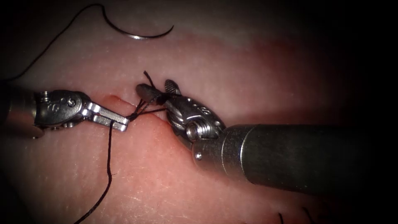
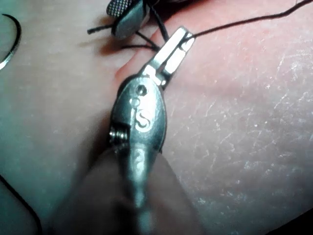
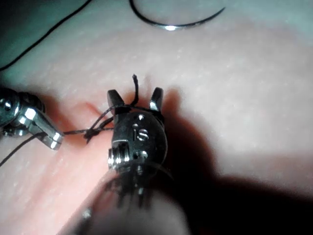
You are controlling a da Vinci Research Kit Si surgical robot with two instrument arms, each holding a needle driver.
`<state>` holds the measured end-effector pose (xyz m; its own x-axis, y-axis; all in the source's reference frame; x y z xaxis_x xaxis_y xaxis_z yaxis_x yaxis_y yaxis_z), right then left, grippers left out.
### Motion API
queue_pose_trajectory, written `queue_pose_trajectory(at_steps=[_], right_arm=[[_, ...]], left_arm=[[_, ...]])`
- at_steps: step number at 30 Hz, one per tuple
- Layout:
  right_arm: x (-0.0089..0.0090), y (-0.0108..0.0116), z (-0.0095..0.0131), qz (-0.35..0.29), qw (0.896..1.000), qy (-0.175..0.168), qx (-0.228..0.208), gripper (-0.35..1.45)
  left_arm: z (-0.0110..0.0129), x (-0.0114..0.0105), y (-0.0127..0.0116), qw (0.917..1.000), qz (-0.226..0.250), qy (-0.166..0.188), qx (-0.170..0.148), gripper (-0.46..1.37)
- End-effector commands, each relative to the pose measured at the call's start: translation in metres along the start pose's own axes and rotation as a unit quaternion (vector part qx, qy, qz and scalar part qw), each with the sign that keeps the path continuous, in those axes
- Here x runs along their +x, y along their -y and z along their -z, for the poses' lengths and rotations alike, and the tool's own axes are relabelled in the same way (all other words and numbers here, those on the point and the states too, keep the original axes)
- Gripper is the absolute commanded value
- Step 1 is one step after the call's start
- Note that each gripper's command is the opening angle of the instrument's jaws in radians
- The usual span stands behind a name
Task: Wound Closure
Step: Grab the short tail with the right gripper
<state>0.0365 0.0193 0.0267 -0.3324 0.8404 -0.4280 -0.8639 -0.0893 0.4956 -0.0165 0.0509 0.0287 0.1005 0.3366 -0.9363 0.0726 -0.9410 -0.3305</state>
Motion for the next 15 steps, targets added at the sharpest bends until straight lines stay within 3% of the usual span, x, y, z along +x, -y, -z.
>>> queue_pose_trajectory(at_steps=[1, 15], right_arm=[[-0.0001, 0.0002, -0.0001, 0.000, 1.000, 0.002, 0.008, 1.12], [-0.0014, 0.0013, -0.0010, -0.032, 0.999, 0.010, 0.027, 1.07]], left_arm=[[0.0000, 0.0000, 0.0000, 1.0000, 0.000, 0.000, -0.001, -0.35], [0.0000, 0.0000, 0.0000, 1.0000, 0.000, 0.000, -0.001, -0.35]])
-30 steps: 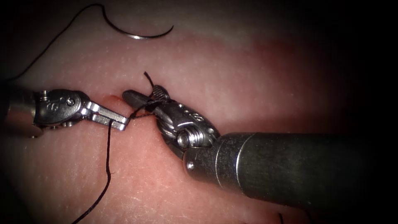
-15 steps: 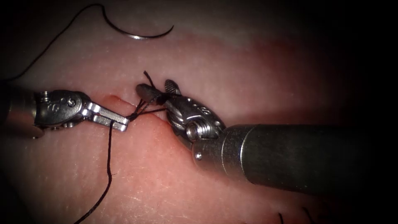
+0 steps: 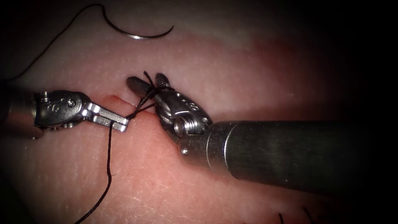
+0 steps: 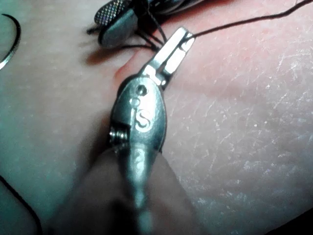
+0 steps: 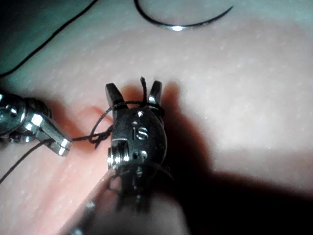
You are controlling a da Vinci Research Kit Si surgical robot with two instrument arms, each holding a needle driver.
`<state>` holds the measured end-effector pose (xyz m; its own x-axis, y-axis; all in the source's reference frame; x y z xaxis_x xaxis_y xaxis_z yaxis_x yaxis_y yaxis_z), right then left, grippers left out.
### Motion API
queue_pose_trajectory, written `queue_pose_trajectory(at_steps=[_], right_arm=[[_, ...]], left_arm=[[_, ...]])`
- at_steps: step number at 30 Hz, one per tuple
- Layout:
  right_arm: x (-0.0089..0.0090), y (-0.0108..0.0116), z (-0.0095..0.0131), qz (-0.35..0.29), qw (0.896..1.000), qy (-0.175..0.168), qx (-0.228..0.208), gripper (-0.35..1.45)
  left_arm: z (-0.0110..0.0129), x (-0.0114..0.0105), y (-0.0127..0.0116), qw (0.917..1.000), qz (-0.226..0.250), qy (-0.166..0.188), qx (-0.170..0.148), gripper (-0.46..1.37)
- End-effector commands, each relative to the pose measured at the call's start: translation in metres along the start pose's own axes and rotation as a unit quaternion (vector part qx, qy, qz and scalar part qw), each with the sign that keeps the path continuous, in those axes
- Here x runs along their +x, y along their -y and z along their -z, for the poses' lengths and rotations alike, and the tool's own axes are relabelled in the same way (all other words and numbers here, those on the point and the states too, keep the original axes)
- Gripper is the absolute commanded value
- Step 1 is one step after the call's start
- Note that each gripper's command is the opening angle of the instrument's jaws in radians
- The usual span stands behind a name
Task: Wound Closure
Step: Grab the short tail with the right gripper, then pull the right gripper down and the left gripper up to tighten the suture
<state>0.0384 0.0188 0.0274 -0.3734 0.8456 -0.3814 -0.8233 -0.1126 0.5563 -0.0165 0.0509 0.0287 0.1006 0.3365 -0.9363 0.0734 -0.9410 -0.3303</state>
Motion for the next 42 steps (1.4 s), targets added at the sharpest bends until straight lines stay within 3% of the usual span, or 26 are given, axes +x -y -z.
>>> queue_pose_trajectory(at_steps=[1, 12, 20, 22, 23, 24, 25, 36, 42], right_arm=[[-0.0001, 0.0000, 0.0001, -0.008, 1.000, 0.000, 0.003, 1.07], [-0.0006, 0.0004, 0.0007, -0.036, 0.999, 0.003, 0.004, 1.03], [-0.0006, 0.0003, 0.0007, -0.039, 0.999, 0.006, 0.003, 0.92], [-0.0006, 0.0003, 0.0007, -0.039, 0.999, 0.006, 0.003, 0.78], [-0.0006, 0.0003, 0.0008, -0.039, 0.999, 0.006, 0.003, 0.63], [-0.0006, 0.0002, 0.0009, -0.038, 0.999, 0.006, 0.004, 0.00], [-0.0005, 0.0001, 0.0010, -0.038, 0.999, 0.006, 0.004, -0.33], [0.0014, 0.0002, 0.0017, -0.047, 0.999, -0.016, 0.021, -0.35], [0.0013, 0.0003, 0.0020, -0.047, 0.999, -0.017, 0.023, -0.35]], left_arm=[[0.0000, 0.0000, 0.0000, 1.0000, 0.000, -0.001, -0.002, -0.35], [0.0000, 0.0000, 0.0000, 1.0000, 0.000, -0.001, -0.002, -0.35], [0.0000, 0.0001, 0.0000, 1.0000, 0.001, -0.001, -0.002, -0.35], [0.0000, 0.0002, 0.0000, 1.0000, 0.001, -0.001, -0.002, -0.35], [0.0000, 0.0002, -0.0001, 1.0000, 0.001, -0.001, -0.002, -0.35], [0.0000, 0.0002, -0.0001, 1.0000, 0.001, -0.001, -0.002, -0.35], [0.0000, 0.0002, -0.0001, 1.0000, 0.001, -0.001, -0.002, -0.35], [0.0001, 0.0003, -0.0001, 1.0000, 0.001, -0.001, -0.002, -0.35], [0.0004, 0.0006, 0.0005, 1.0000, 0.010, 0.000, -0.002, -0.35]])
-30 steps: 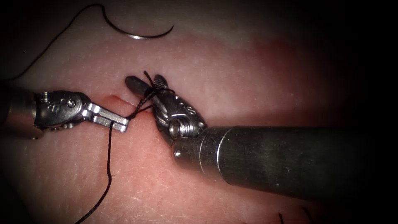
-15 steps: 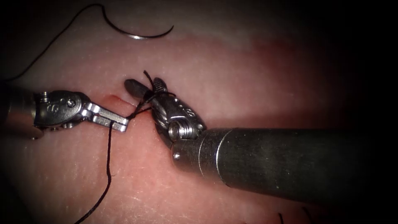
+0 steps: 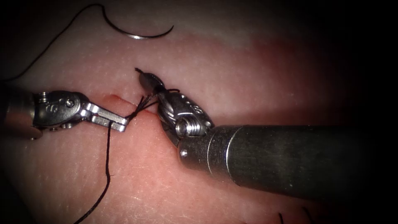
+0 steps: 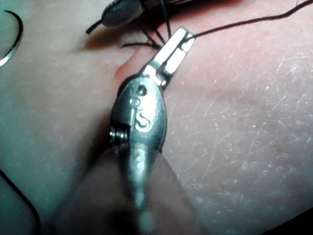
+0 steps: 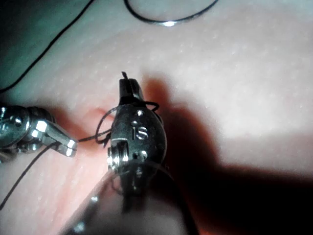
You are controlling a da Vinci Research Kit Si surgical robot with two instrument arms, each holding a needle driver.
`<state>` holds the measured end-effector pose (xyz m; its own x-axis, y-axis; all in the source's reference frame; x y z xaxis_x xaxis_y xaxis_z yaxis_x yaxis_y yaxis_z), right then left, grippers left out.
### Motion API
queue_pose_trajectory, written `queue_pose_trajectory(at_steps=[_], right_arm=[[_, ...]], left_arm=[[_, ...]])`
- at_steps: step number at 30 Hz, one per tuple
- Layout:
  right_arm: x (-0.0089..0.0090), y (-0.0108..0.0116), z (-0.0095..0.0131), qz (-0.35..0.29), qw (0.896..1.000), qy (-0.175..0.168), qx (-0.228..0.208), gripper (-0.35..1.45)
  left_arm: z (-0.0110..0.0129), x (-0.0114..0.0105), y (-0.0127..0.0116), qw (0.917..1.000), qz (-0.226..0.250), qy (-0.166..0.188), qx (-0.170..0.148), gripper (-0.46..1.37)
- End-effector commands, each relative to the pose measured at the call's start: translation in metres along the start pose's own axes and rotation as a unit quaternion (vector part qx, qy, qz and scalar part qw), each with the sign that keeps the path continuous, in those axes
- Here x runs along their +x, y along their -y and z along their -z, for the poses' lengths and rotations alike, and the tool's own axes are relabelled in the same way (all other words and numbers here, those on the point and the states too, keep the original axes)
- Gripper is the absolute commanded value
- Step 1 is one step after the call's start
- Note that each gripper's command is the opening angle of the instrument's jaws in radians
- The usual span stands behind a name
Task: Wound Closure
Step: Pull the right gripper down and the left gripper up to tighten the suture
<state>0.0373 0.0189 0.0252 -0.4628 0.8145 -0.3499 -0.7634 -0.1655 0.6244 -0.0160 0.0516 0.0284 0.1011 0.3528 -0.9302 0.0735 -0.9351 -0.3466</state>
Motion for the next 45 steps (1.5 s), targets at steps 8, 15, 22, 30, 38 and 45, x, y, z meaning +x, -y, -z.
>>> queue_pose_trajectory(at_steps=[8, 15, 22, 30, 38, 45], right_arm=[[-0.0001, -0.0003, 0.0007, 0.037, 0.999, 0.004, 0.015, -0.35], [-0.0004, 0.0002, 0.0014, 0.047, 0.998, 0.014, 0.032, -0.35], [-0.0008, 0.0010, 0.0024, 0.048, 0.998, 0.024, 0.030, -0.35], [-0.0013, 0.0012, 0.0032, 0.071, 0.996, 0.031, 0.040, -0.35], [-0.0022, 0.0022, 0.0047, 0.086, 0.992, 0.051, 0.077, -0.35], [-0.0025, 0.0022, 0.0050, 0.107, 0.990, 0.050, 0.083, -0.35]], left_arm=[[0.0004, 0.0000, 0.0010, 0.9998, 0.007, 0.000, 0.020, -0.35], [0.0020, -0.0003, 0.0024, 0.9993, 0.016, 0.005, 0.034, -0.35], [0.0037, -0.0005, 0.0056, 0.9975, 0.036, -0.004, 0.061, -0.35], [0.0028, -0.0010, 0.0096, 0.9958, 0.049, 0.000, 0.078, -0.35], [0.0014, -0.0014, 0.0142, 0.9943, 0.057, 0.001, 0.090, -0.35], [-0.0001, -0.0015, 0.0193, 0.9923, 0.065, 0.002, 0.105, -0.35]])
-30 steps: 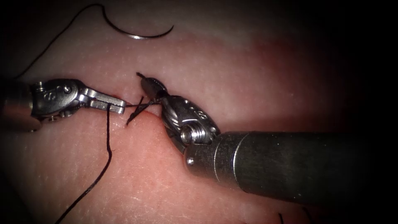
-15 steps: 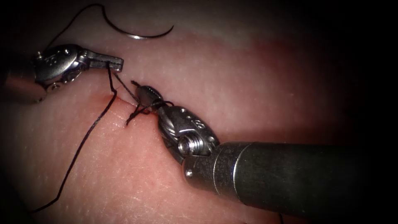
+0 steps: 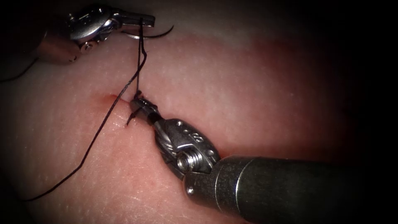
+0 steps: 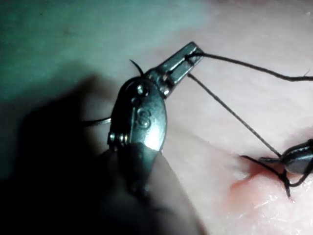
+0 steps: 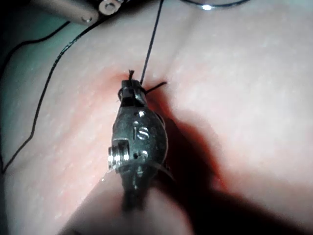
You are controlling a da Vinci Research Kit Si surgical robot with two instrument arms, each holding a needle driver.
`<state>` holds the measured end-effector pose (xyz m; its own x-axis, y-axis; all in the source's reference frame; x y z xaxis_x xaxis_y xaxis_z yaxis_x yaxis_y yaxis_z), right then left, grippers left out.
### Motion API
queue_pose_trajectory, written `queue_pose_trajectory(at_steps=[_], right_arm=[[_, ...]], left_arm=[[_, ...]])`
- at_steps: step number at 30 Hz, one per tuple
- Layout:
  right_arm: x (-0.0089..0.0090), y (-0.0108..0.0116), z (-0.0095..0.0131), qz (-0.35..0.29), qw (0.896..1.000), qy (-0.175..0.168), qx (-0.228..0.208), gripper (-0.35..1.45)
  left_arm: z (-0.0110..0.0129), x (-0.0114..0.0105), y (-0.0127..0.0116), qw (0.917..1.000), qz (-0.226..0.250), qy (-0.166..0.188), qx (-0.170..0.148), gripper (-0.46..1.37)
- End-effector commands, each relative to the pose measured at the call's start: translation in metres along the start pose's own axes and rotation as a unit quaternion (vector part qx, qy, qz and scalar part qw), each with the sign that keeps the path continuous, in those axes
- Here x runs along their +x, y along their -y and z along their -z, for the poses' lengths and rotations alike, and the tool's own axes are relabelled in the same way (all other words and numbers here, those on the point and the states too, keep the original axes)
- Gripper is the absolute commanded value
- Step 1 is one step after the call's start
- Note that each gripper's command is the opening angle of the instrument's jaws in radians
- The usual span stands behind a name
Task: Wound Closure
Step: Pull the right gripper down and the left gripper up to tighten the suture
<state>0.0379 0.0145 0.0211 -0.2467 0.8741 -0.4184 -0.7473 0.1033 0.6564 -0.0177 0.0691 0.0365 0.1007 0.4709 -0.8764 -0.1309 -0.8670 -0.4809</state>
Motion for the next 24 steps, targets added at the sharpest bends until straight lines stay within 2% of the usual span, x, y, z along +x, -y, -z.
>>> queue_pose_trajectory(at_steps=[1, 6, 12, 18, 20, 22, 23, 24], right_arm=[[-0.0001, -0.0001, -0.0001, 0.002, 1.000, -0.001, -0.002, -0.35], [-0.0006, -0.0001, 0.0004, 0.041, 0.999, 0.004, 0.009, -0.35], [-0.0008, -0.0001, 0.0006, 0.059, 0.998, 0.007, 0.023, -0.35], [-0.0010, -0.0002, 0.0009, 0.092, 0.993, 0.013, 0.071, -0.35], [-0.0010, -0.0003, 0.0008, 0.122, 0.987, 0.012, 0.102, -0.35], [-0.0011, -0.0003, 0.0009, 0.193, 0.967, 0.004, 0.164, -0.35], [-0.0011, -0.0003, 0.0009, 0.223, 0.954, 0.003, 0.202, -0.35], [-0.0011, -0.0004, 0.0009, 0.230, 0.949, 0.003, 0.216, -0.35]], left_arm=[[-0.0002, 0.0000, 0.0003, 1.0000, 0.000, 0.000, -0.002, -0.35], [-0.0017, 0.0002, 0.0029, 1.0000, 0.001, 0.000, 0.007, -0.35], [-0.0026, 0.0002, 0.0048, 0.9999, 0.000, 0.000, 0.013, -0.35], [-0.0027, 0.0002, 0.0059, 0.9999, 0.002, 0.000, 0.014, -0.35], [-0.0027, 0.0002, 0.0061, 0.9999, 0.001, 0.000, 0.014, -0.35], [-0.0028, 0.0002, 0.0064, 0.9999, 0.001, 0.000, 0.015, -0.35], [-0.0029, 0.0003, 0.0066, 0.9999, 0.001, 0.000, 0.015, -0.35], [-0.0029, 0.0003, 0.0067, 0.9999, 0.001, 0.000, 0.015, -0.35]])
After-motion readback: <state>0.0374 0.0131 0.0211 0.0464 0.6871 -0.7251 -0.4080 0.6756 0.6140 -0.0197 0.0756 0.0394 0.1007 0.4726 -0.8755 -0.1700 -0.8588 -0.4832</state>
